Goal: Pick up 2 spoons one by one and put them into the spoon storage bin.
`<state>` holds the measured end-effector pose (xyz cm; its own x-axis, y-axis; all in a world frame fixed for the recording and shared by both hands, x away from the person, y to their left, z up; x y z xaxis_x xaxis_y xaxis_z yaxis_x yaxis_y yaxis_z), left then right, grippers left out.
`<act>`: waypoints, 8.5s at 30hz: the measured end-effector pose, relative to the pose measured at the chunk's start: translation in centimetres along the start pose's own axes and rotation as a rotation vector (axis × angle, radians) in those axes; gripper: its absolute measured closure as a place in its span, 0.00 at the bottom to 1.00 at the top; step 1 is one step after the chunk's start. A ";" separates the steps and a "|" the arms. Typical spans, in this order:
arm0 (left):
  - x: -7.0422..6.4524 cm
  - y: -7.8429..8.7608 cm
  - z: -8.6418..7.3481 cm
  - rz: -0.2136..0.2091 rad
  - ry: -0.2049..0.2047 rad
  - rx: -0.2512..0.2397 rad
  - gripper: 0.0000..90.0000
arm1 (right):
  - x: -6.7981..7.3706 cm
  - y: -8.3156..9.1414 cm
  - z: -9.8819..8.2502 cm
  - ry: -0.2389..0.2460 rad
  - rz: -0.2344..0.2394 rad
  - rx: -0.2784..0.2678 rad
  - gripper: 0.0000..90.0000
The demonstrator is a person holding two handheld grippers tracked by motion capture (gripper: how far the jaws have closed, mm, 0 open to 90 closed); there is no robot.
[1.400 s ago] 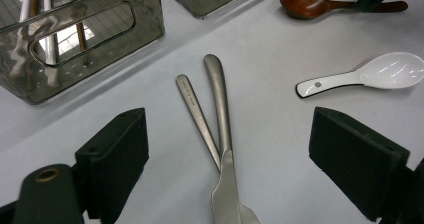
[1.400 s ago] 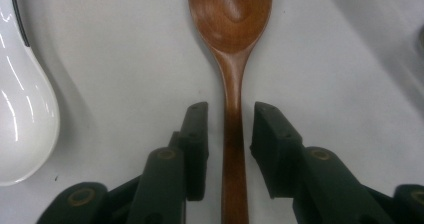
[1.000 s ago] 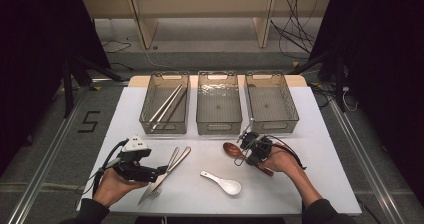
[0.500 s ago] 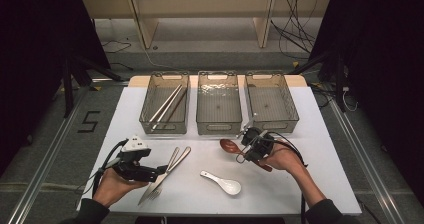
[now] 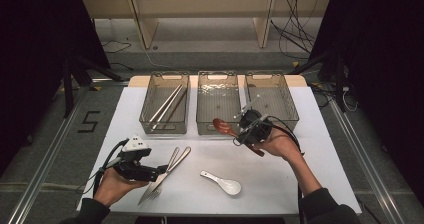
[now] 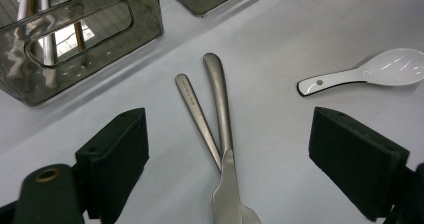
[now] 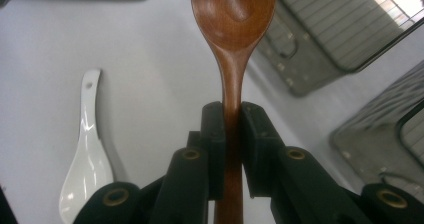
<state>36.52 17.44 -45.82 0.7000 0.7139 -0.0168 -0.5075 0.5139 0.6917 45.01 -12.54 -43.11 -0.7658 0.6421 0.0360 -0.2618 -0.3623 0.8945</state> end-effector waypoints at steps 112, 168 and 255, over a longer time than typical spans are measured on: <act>0.2 0.1 0.0 0.007 -0.012 -0.004 0.17 | 3.8 0.3 1.8 -0.072 0.031 -0.152 0.32; 0.1 0.2 0.1 0.011 -0.005 -0.014 0.17 | 10.0 -7.2 -2.8 0.083 0.138 0.125 0.53; 0.3 0.1 0.0 0.015 -0.012 -0.009 0.17 | 2.9 0.2 3.3 -0.028 0.057 -0.106 0.84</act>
<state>36.63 17.68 -45.70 0.6980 0.7161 0.0024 -0.5226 0.5072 0.6853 44.66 -8.57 -41.38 -0.7648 0.6365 0.0992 -0.2802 -0.4673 0.8385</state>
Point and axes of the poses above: each handheld gripper's, and its own axes: y roughly backward along the jaws, z roughly out of its top, x roughly to its left, the point moved 6 cm from there along -y, roughly forward along the jaws, and after that the axes turned 5 degrees about -y, right-handed, at the moved point
